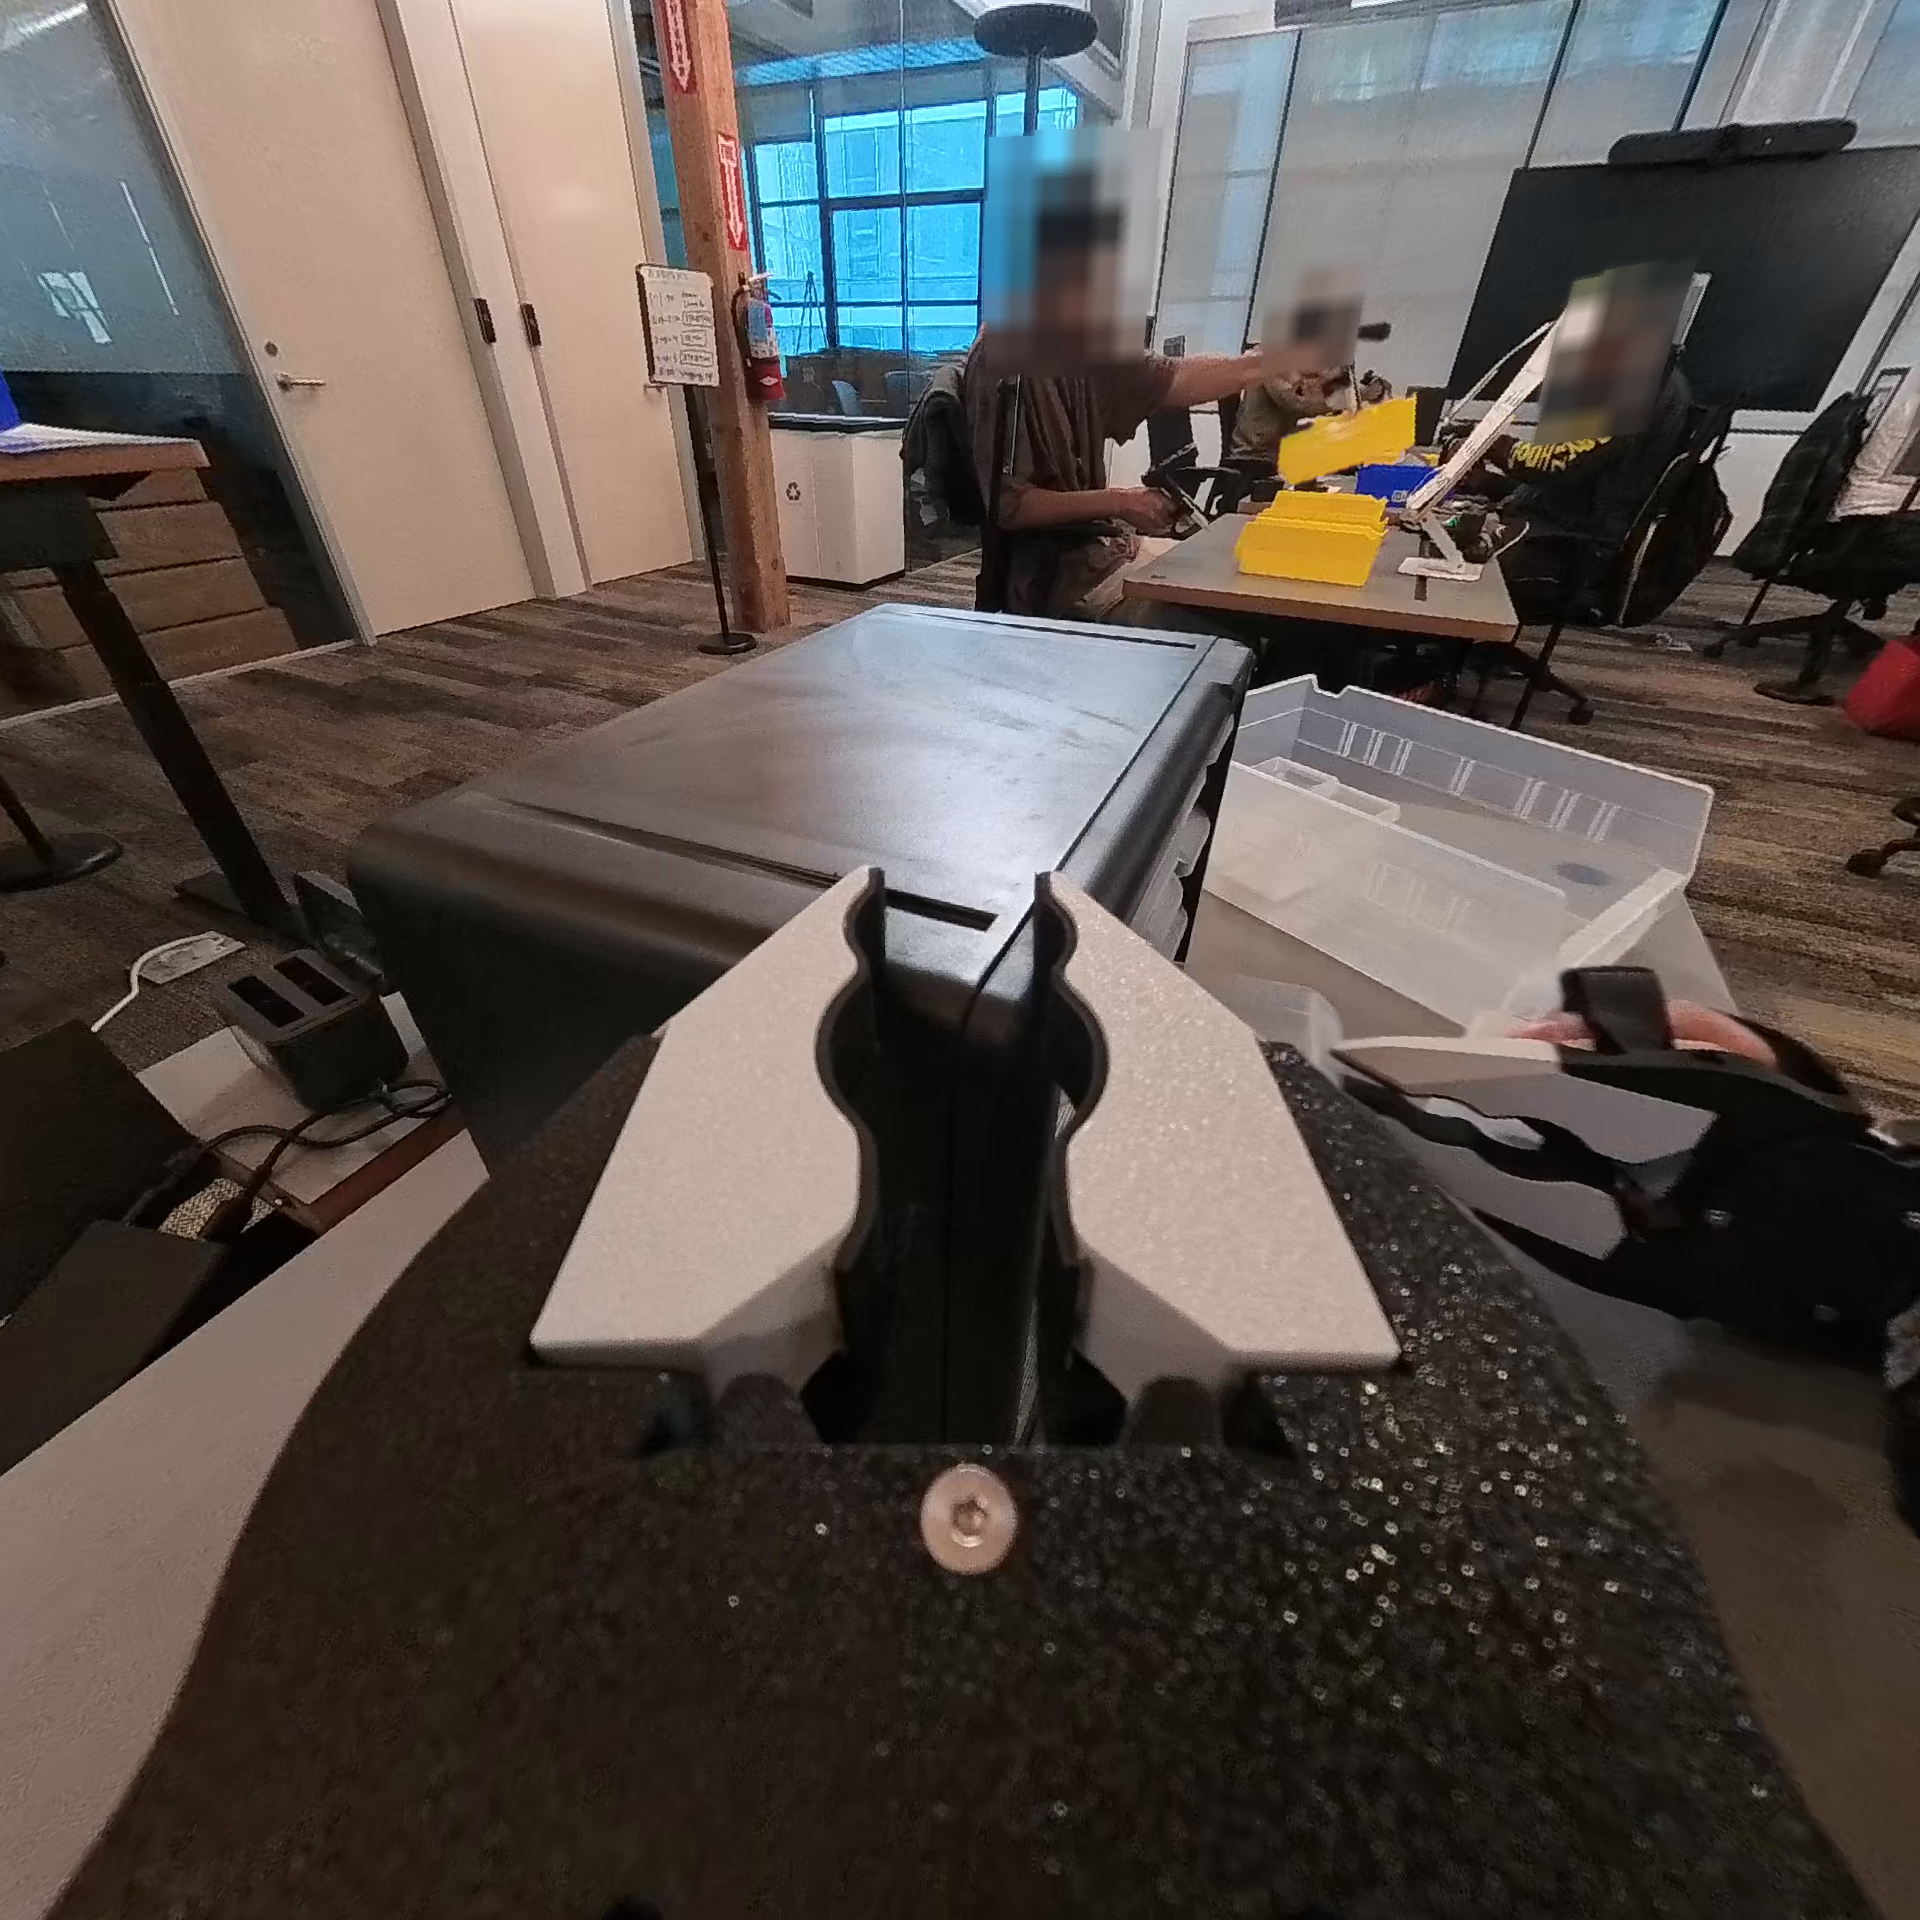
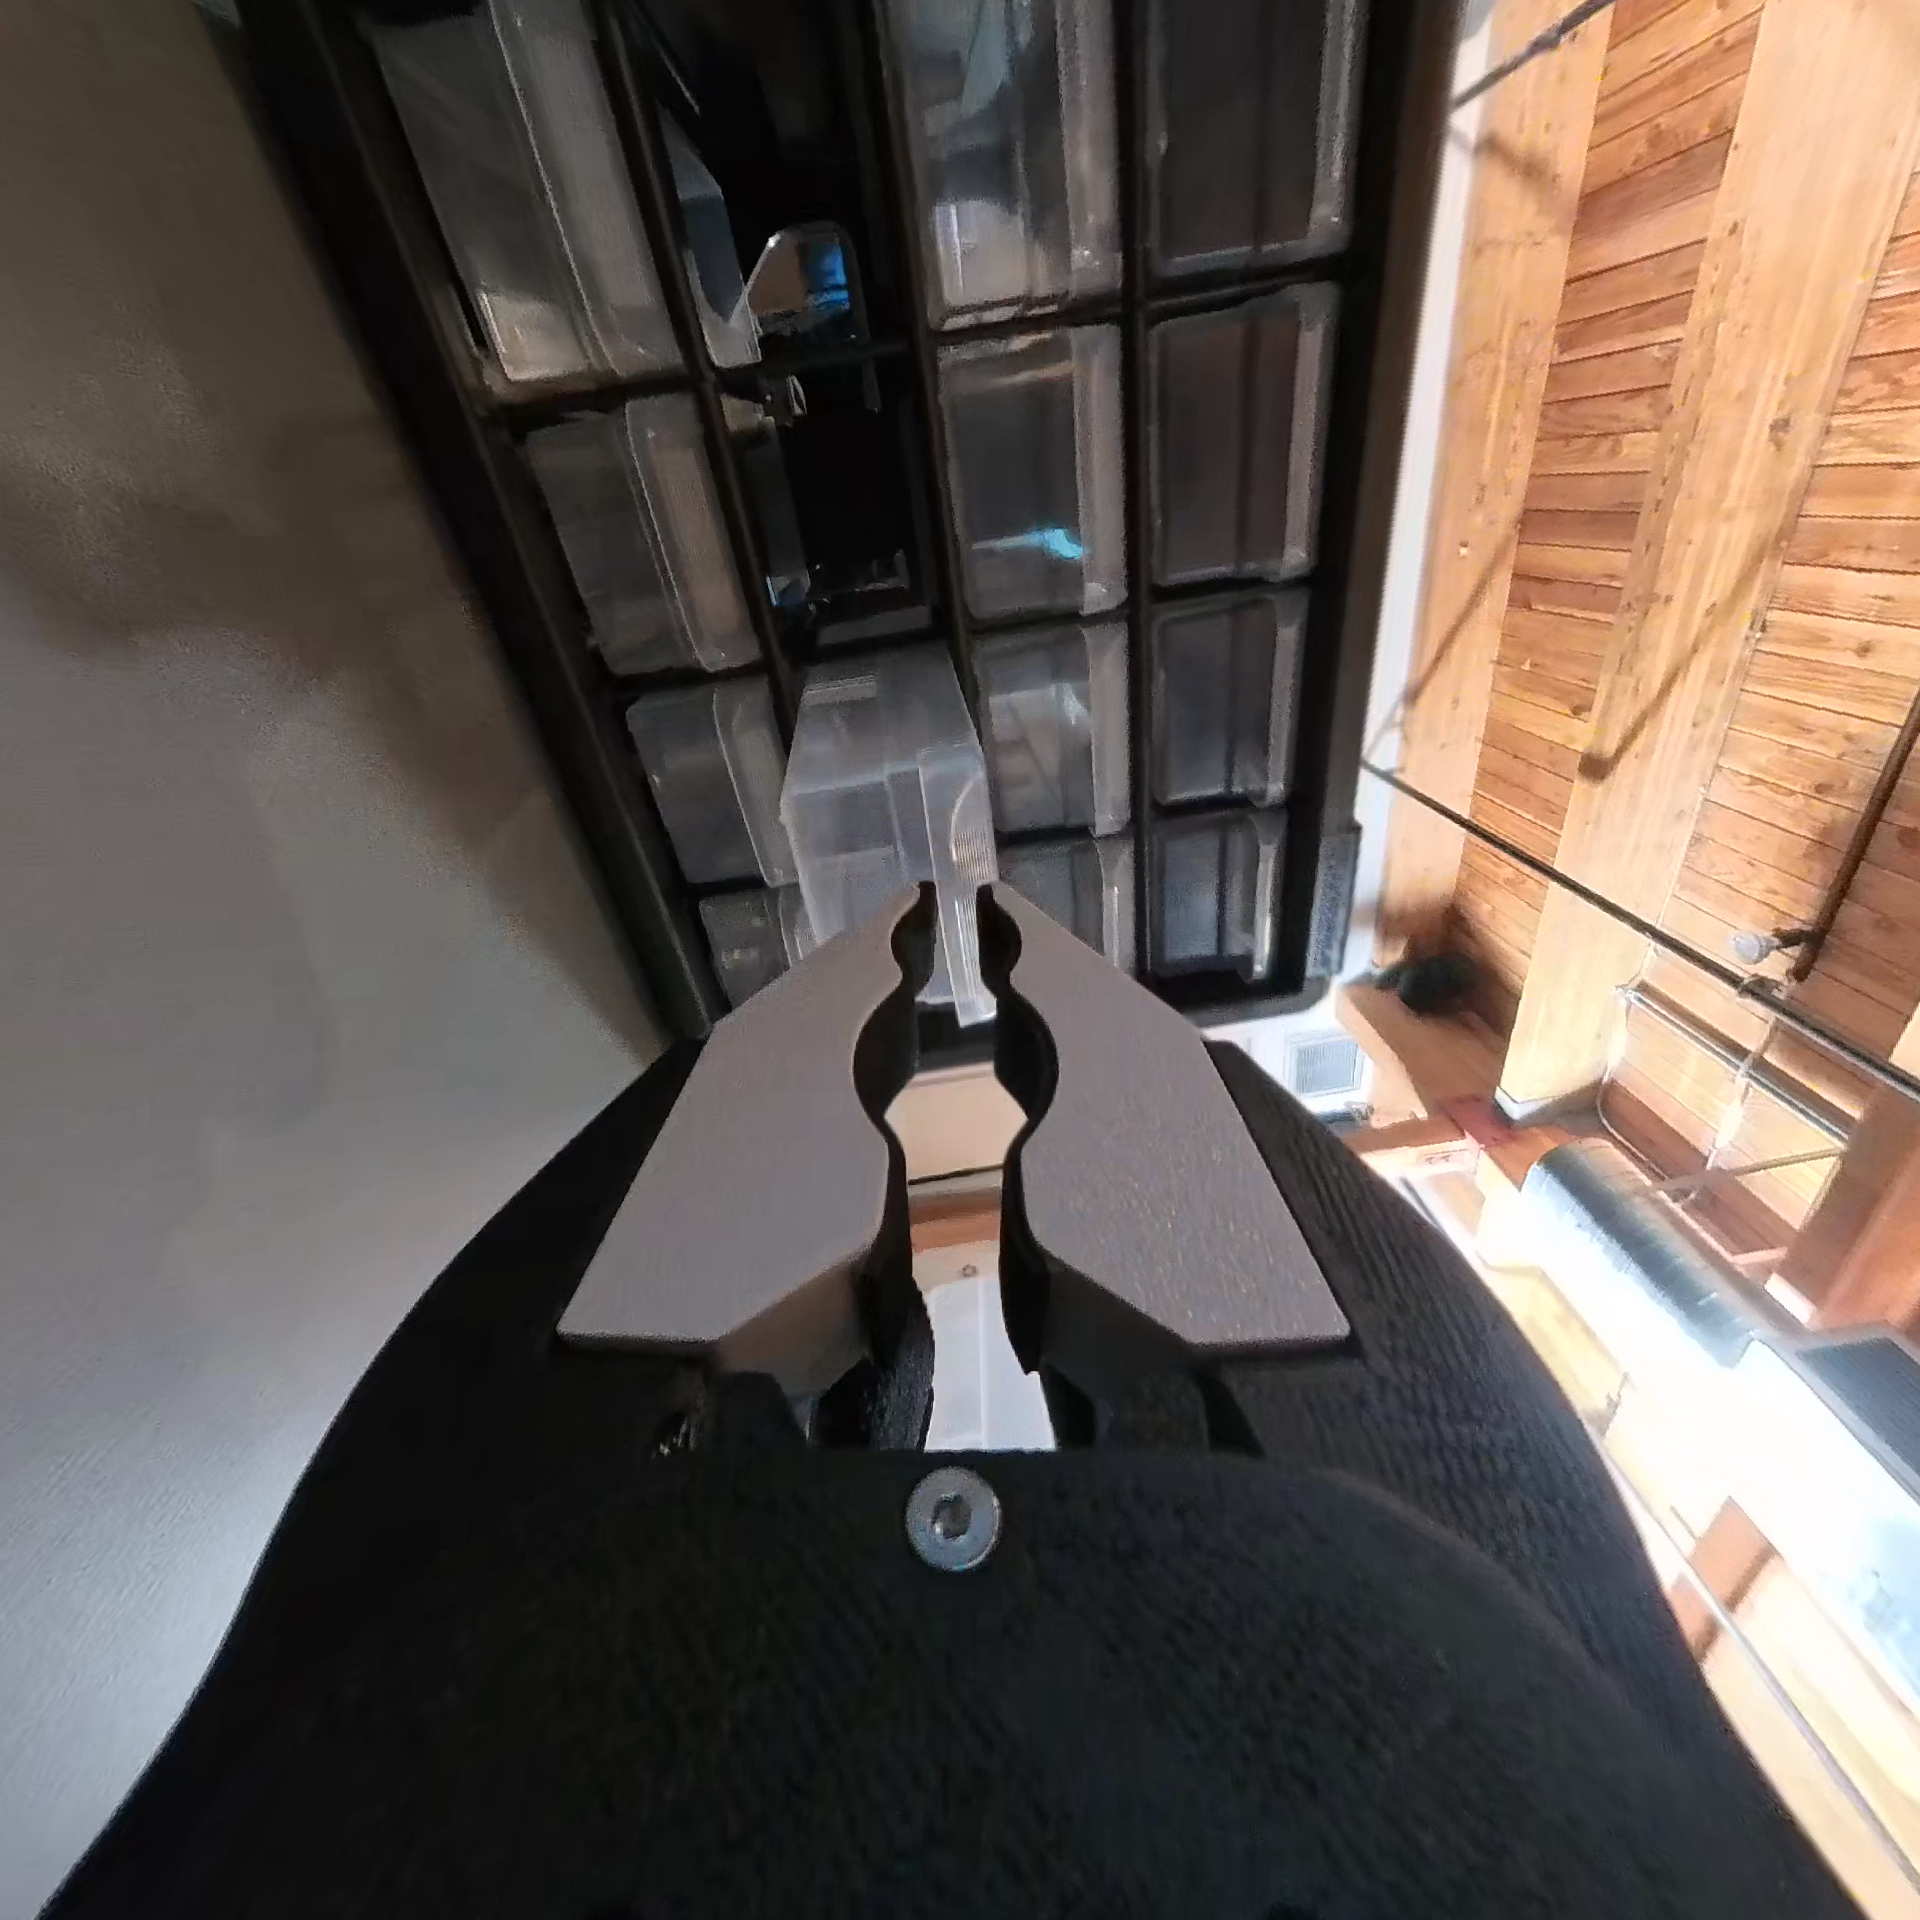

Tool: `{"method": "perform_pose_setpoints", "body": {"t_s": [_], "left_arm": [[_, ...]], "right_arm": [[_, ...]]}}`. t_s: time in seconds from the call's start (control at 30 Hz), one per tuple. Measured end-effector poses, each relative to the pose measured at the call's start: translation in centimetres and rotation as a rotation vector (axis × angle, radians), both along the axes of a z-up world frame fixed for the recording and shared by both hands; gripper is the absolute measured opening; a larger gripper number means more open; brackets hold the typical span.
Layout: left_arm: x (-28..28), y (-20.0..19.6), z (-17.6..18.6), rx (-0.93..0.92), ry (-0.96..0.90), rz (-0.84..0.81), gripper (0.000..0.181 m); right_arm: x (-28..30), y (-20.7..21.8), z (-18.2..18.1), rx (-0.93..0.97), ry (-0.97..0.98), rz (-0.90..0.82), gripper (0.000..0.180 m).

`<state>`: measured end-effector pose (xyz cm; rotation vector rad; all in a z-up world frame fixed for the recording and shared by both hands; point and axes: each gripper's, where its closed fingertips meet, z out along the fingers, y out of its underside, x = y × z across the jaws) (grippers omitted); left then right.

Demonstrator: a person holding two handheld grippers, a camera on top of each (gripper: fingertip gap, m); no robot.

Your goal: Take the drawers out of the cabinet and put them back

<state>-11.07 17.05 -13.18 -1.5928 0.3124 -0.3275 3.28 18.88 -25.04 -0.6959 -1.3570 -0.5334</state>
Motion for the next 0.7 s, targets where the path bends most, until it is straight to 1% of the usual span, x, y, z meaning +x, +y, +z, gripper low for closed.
{"method": "perform_pose_setpoints", "body": {"t_s": [0.3, 0.6, 0.7], "left_arm": [[0.0, 0.0, 0.0, -0.001, 0.0, 0.001, 0.026], [0.0, 0.0, 0.0, -0.001, 0.0, 0.002, 0.026], [0.0, 0.0, 0.0, -0.002, 0.001, 0.004, 0.026]], "right_arm": [[3.0, -2.9, 0.5, 0.011, -0.028, -0.006, 0.005], [5.2, -4.9, 3.6, 0.043, -0.011, 0.026, 0.0], [5.6, -5.3, 4.2, -0.005, 0.01, 0.057, 0.0]]}}
